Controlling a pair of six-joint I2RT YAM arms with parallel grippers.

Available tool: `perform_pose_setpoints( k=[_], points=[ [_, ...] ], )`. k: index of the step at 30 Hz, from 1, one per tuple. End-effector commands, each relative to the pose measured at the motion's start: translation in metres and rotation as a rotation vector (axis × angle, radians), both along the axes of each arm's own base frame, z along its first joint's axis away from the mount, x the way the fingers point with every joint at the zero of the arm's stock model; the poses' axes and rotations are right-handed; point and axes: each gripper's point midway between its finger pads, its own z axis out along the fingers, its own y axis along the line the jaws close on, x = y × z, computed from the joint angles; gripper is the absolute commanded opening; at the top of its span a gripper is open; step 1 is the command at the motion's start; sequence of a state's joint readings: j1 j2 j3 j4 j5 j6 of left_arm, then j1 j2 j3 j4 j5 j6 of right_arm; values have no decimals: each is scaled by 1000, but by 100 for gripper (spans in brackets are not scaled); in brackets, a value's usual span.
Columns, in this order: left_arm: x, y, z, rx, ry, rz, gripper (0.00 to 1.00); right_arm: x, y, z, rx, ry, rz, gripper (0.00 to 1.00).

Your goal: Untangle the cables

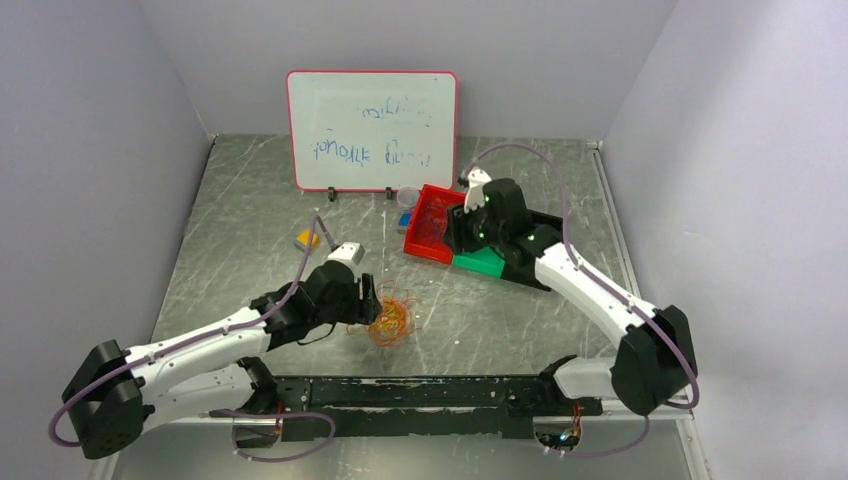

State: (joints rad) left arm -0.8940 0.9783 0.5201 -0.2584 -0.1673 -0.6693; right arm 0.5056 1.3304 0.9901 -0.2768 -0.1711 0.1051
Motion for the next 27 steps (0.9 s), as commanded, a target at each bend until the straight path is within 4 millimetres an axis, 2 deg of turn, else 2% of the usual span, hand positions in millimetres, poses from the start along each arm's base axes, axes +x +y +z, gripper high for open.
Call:
perform_pose_setpoints(
  k=[1,6,9,22,27],
  points=[
    [-9,-4,-13,-16,41,-25,64,-52,33,-10,115,96,122,50],
    [-9,-7,-21,-44,44,-14,65,-87,62,-34,136,137,218,51],
    [-6,-11,-23,-42,40,-22,65,-93,74,-43,174,150,213,53],
    [2,-15,-24,-13,14,-31,66,-87,106,-98,210,223,128,53],
    [3,-17,-26,-3,17,-40,65,-80,102,-118,177,215,32,50]
  ],
)
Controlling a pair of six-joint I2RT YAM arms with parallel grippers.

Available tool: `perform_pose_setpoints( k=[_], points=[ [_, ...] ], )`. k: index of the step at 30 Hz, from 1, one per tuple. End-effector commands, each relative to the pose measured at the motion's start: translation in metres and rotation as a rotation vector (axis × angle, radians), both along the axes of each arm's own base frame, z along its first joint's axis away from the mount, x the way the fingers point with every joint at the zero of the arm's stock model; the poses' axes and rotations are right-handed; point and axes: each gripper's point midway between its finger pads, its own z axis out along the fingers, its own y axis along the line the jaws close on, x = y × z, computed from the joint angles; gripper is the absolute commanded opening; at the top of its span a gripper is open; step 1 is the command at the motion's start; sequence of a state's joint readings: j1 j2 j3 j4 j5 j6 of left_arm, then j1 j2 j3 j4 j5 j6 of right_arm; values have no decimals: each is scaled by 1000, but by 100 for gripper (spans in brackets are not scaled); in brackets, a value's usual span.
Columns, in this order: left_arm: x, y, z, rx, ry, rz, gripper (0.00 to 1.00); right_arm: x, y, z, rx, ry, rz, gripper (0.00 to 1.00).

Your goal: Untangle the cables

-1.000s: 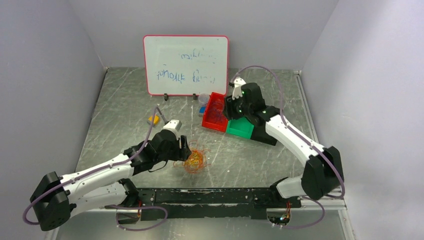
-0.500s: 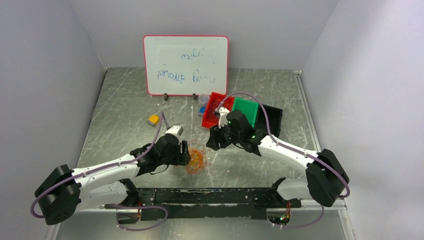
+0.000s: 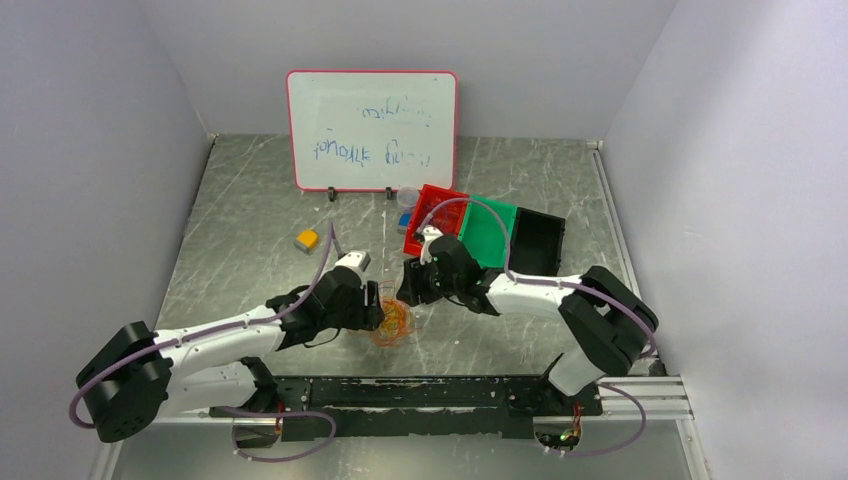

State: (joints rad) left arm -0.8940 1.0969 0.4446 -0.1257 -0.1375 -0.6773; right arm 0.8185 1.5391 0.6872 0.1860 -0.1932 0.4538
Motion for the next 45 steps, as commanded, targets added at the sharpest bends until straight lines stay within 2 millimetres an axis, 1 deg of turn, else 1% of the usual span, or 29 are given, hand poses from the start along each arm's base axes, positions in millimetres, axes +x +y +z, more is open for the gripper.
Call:
perform_pose_setpoints(
  k=[1,4,8,10,11,15,18,20,23,25,28,29,31,35,38,40,45],
  points=[
    [8,-14,14,-37,-40,-22,65,15,1,-8,-2,-40,-108,50],
    [7,-15,14,-48,-37,-23,65,18,-2,-17,-11,-45,-141,49],
    [6,-14,12,-43,-36,-29,65,19,2,-22,11,-40,-158,46],
    [7,-14,12,-34,-39,-29,65,20,5,-22,32,-41,-158,37],
    [8,-13,11,-27,-40,-28,65,19,7,-21,42,-43,-157,31],
    [11,-14,8,-17,-37,-17,65,22,10,-9,65,-78,-151,10],
    [11,-13,1,-9,-25,1,65,23,8,4,79,-111,-150,0],
    [12,-11,-5,1,-17,19,64,23,7,16,98,-131,-153,0],
    [11,-7,-16,23,-1,35,62,24,2,37,120,-160,-168,0],
    [10,-5,-22,35,8,37,57,25,-1,53,131,-186,-182,0],
    [8,-2,-31,56,25,43,49,28,-9,80,132,-236,-202,0],
    [7,-1,-33,59,29,46,48,30,-11,95,143,-261,-210,0],
    [6,1,-35,63,37,49,47,34,-17,115,143,-299,-238,0],
    [3,5,-41,77,46,52,49,41,-31,160,156,-383,-292,0],
    [2,9,-46,97,52,54,49,43,-39,196,183,-441,-321,0],
    [1,11,-48,109,57,59,49,44,-45,223,203,-487,-341,0],
    [-2,14,-53,111,69,70,49,47,-68,275,198,-593,-402,0]
  ],
)
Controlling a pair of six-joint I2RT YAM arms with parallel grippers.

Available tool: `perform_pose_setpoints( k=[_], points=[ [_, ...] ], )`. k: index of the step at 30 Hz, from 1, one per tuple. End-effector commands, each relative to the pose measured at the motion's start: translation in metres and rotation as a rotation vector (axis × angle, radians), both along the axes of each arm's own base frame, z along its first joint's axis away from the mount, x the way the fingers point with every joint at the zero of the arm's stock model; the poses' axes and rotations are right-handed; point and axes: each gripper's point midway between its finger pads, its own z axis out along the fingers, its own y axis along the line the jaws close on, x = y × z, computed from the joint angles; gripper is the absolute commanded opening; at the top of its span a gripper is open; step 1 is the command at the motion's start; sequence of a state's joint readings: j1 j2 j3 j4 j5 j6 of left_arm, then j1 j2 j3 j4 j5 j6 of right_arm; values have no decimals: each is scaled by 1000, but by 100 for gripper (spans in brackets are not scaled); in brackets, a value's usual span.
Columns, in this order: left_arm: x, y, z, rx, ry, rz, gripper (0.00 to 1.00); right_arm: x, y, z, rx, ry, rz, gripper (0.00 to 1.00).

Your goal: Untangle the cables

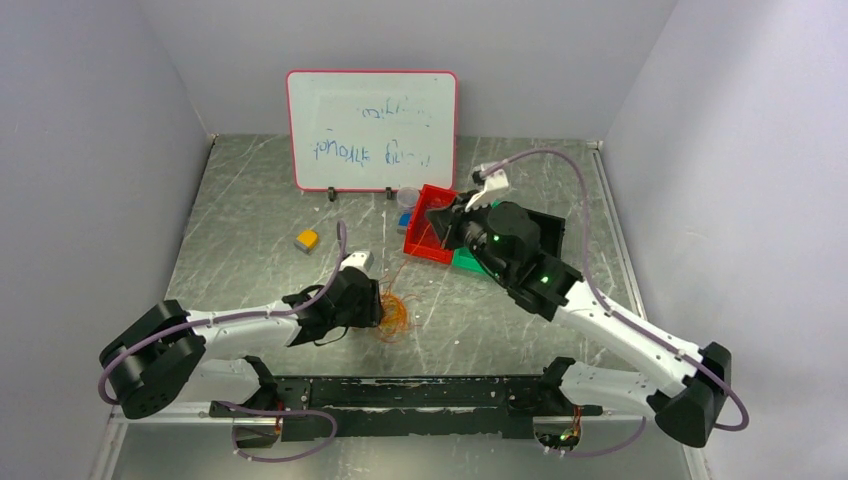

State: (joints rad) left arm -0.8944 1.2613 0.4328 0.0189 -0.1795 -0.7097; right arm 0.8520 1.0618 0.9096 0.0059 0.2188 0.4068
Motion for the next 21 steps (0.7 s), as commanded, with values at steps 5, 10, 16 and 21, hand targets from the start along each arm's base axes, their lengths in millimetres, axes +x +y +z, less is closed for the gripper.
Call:
perform_pose_setpoints(
  k=[5,10,16,21],
  points=[
    [-16,22,-23,76,57,19,48,2,-53,92,-10,-179,-178,0],
    [-11,23,0,62,11,28,49,-1,-68,118,-13,-226,-213,0],
    [-1,26,41,36,-62,60,61,-8,-83,150,32,-291,-243,0],
    [2,34,63,40,-95,91,69,-13,-86,159,43,-306,-232,0]
  ],
)
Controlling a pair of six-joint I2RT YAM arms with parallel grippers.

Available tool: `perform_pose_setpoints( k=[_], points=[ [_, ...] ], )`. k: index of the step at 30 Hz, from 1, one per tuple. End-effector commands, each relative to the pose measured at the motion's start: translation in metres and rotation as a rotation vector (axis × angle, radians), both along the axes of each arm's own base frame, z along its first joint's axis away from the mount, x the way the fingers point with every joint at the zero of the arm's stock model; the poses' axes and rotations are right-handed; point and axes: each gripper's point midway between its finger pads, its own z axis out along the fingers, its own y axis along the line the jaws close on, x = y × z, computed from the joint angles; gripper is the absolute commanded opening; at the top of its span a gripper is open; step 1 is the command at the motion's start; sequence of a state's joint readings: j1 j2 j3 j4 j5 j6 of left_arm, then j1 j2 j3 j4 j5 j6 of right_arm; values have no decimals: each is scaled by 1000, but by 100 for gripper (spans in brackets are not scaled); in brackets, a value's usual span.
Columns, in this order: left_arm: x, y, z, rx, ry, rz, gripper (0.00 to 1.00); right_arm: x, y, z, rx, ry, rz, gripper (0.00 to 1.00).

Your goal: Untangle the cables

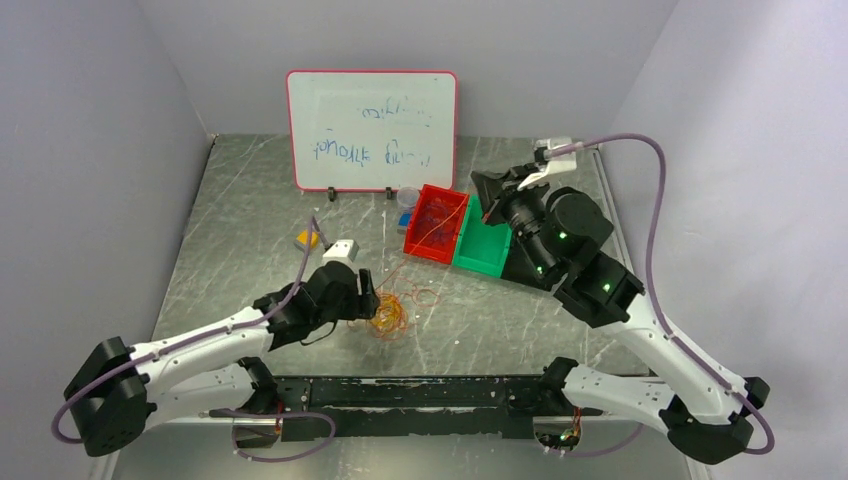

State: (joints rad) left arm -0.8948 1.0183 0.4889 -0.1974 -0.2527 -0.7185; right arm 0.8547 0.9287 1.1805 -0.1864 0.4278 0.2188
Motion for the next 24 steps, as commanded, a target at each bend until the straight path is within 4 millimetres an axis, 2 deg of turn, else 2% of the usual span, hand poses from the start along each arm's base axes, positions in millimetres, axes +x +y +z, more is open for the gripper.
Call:
perform_pose_setpoints(
  k=[1,4,8,13,19,22,24],
  points=[
    [-2,19,11,75,-7,40,69,-6,-13,31,47,-68,-20,0],
    [-2,22,19,59,-17,53,67,-8,-12,31,51,-68,-7,0],
    [-1,24,33,34,-46,67,55,-11,-17,32,67,-74,-15,0],
    [6,32,60,40,-99,97,52,-15,-25,40,77,-92,-31,0],
    [12,33,102,16,-194,83,24,-14,-34,36,62,-87,-68,0],
    [13,30,119,9,-231,44,11,-10,-43,26,51,-59,-125,0],
    [13,21,134,3,-269,-25,7,-6,-48,13,26,-23,-166,0]
  ],
)
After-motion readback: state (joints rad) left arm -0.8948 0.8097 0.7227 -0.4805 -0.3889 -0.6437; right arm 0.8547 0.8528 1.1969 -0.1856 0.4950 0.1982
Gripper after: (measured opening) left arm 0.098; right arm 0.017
